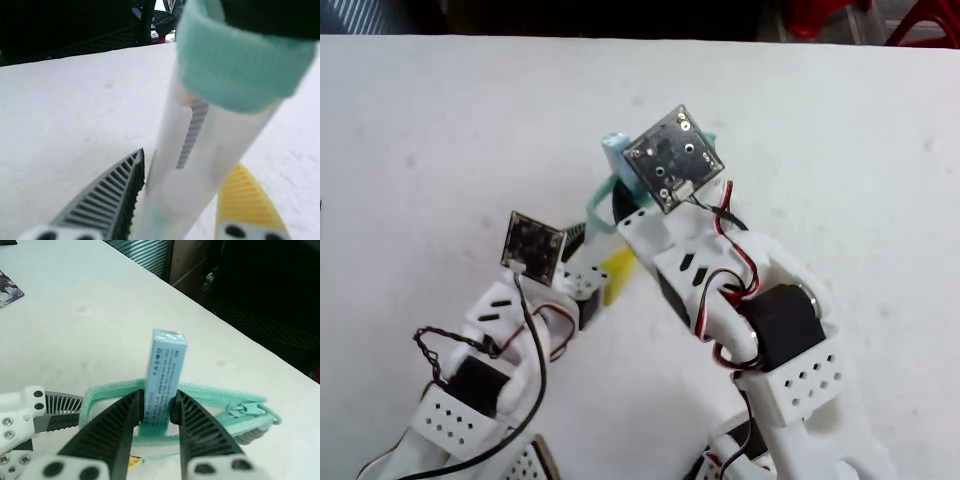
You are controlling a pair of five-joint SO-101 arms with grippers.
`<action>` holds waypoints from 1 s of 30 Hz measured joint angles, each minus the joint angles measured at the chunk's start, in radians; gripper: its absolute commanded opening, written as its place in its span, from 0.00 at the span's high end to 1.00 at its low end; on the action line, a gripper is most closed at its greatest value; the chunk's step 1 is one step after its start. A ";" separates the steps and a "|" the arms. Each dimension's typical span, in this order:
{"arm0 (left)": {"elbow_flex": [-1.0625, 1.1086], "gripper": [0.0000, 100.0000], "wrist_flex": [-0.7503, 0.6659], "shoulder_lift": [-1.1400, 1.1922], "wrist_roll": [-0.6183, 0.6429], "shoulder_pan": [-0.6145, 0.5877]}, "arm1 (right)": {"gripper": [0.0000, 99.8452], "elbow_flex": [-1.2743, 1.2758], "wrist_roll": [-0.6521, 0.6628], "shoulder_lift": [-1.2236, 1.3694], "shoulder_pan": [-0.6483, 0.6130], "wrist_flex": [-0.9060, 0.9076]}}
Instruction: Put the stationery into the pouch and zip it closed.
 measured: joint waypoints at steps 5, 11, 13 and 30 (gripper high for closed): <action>0.000 0.76 0.000 0.000 0.000 0.000 | 0.98 0.000 0.000 0.000 0.000 0.000; 0.000 0.76 0.000 0.000 0.000 0.000 | 0.82 0.000 0.000 0.000 0.000 0.000; 0.000 0.76 0.000 0.000 0.000 0.000 | 0.80 0.000 0.000 0.000 0.000 0.000; 0.000 0.76 0.000 0.000 0.000 -0.005 | 0.80 -0.075 0.000 0.006 0.040 -0.008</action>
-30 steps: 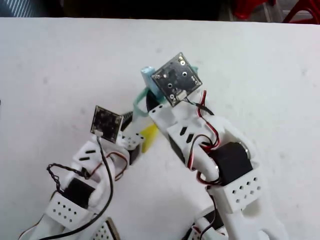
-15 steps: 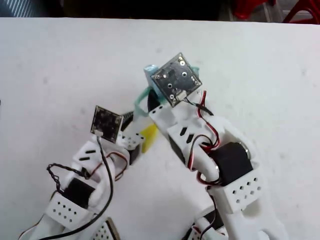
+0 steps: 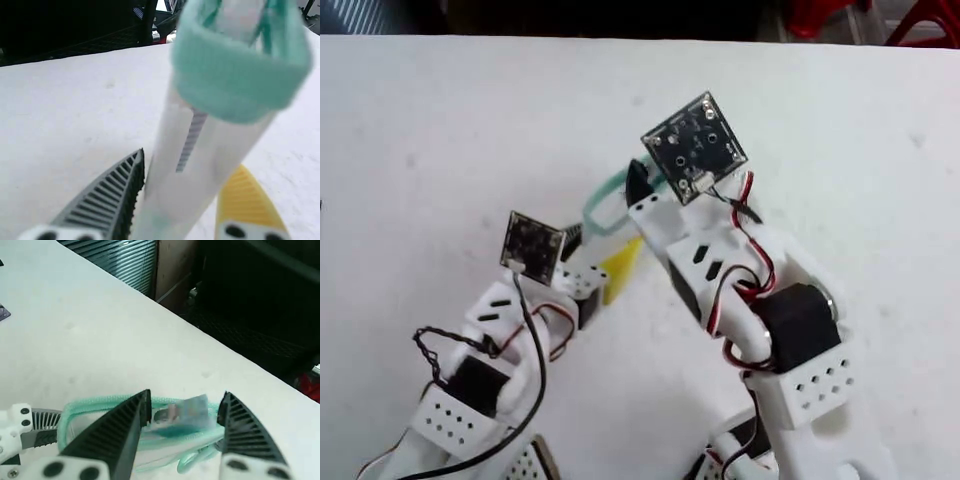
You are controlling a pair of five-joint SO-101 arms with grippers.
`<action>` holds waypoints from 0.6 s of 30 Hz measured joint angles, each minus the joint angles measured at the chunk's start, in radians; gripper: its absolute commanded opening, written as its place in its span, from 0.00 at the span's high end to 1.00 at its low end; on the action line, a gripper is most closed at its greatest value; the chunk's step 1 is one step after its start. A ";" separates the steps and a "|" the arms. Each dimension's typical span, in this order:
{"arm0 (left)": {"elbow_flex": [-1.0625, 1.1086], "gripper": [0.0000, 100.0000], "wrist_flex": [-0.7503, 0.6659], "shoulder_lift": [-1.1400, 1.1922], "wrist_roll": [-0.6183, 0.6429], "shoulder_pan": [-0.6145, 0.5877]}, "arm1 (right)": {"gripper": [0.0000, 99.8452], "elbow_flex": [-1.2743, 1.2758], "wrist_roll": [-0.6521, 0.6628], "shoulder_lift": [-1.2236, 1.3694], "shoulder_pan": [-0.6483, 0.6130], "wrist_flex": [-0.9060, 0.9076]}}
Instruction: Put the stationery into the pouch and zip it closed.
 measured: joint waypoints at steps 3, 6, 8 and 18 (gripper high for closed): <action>0.000 0.76 0.000 0.000 0.000 0.003 | 0.80 -0.017 0.000 0.000 -0.003 0.040; 0.000 0.76 0.000 0.000 0.000 0.000 | 0.80 -0.020 0.000 0.000 -0.002 0.054; 0.000 0.76 0.000 0.000 0.000 0.000 | 0.80 -0.025 0.000 0.000 -0.002 0.054; 0.000 0.76 0.000 0.000 0.000 0.000 | 0.80 -0.164 -0.029 0.000 -0.002 0.100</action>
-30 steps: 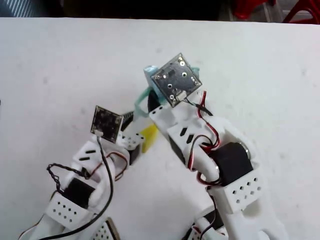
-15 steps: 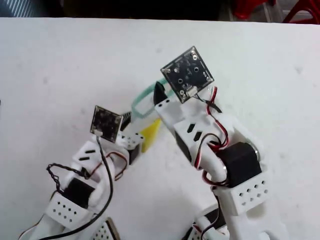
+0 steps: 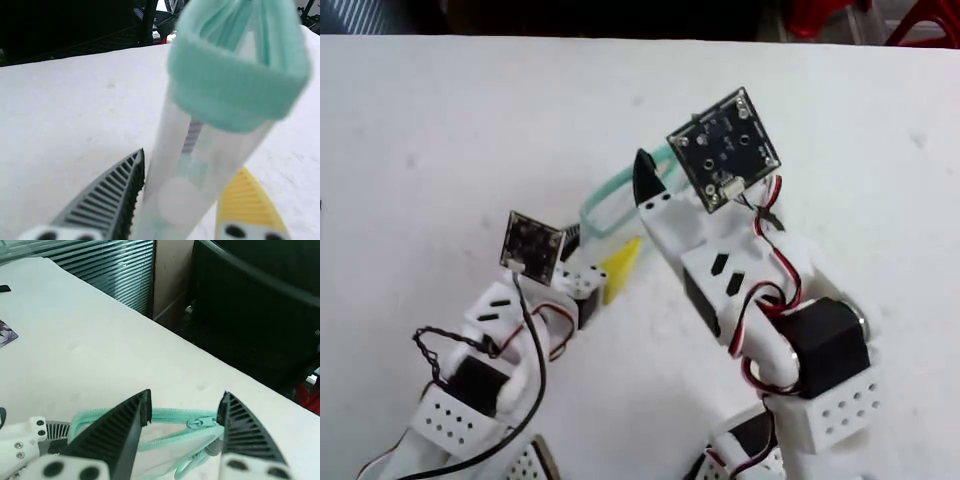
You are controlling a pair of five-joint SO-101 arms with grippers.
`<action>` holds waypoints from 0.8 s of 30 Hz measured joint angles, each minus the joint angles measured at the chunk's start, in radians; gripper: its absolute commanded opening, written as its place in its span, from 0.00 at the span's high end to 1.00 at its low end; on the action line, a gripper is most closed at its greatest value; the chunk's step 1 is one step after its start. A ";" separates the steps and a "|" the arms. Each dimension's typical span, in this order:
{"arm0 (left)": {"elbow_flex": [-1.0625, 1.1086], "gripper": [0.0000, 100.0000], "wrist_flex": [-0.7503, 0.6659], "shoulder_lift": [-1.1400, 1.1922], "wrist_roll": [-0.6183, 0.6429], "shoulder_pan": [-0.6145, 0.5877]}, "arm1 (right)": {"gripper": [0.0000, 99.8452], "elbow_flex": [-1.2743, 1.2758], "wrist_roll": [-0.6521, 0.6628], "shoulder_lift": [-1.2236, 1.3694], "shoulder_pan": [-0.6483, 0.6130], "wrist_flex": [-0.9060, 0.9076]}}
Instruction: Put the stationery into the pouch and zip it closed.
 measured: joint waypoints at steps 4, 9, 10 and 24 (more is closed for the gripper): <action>0.000 0.76 0.000 0.000 0.000 0.000 | 0.79 -0.077 -0.080 0.012 0.000 0.121; 0.000 0.76 0.000 0.000 0.000 0.000 | 0.66 -0.209 -0.247 0.147 0.000 0.307; 0.000 0.76 0.000 0.000 0.000 0.000 | 0.63 -0.239 -0.290 0.186 0.000 0.341; 0.000 0.76 0.000 0.000 0.000 0.000 | 0.62 -0.629 -0.634 0.535 -0.146 0.500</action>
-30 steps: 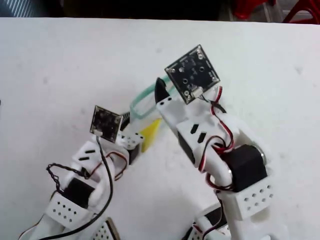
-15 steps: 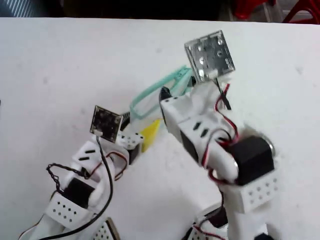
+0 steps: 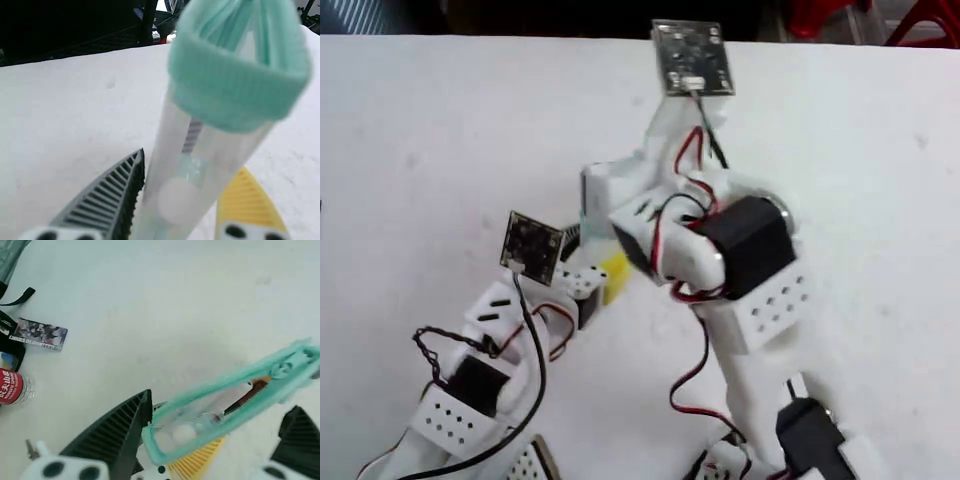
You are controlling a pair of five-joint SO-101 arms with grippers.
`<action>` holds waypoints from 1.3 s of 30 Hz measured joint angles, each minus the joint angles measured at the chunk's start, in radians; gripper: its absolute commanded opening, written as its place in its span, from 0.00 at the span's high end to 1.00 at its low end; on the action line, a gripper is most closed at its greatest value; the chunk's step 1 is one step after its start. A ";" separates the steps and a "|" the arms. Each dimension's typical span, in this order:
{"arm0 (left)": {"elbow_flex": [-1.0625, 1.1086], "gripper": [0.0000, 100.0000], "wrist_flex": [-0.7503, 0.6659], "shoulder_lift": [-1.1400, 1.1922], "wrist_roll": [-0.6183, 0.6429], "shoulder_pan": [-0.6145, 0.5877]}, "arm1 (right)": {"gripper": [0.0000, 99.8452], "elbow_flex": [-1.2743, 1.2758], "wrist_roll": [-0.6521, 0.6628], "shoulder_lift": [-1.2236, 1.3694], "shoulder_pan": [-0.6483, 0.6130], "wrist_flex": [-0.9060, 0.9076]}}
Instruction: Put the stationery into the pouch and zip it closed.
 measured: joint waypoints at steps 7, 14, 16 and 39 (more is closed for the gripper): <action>0.000 0.76 0.000 0.000 0.000 0.000 | 0.63 -0.023 -0.066 0.121 0.012 0.000; 0.000 0.76 0.000 0.000 0.000 -0.002 | 0.97 -0.023 -0.051 0.173 0.028 0.000; 0.000 0.76 0.000 0.000 0.000 -0.002 | 0.93 -0.023 -0.006 0.180 0.048 0.000; -0.470 0.72 0.580 -0.005 -0.181 -0.109 | 0.98 -0.023 1.122 0.180 0.299 0.002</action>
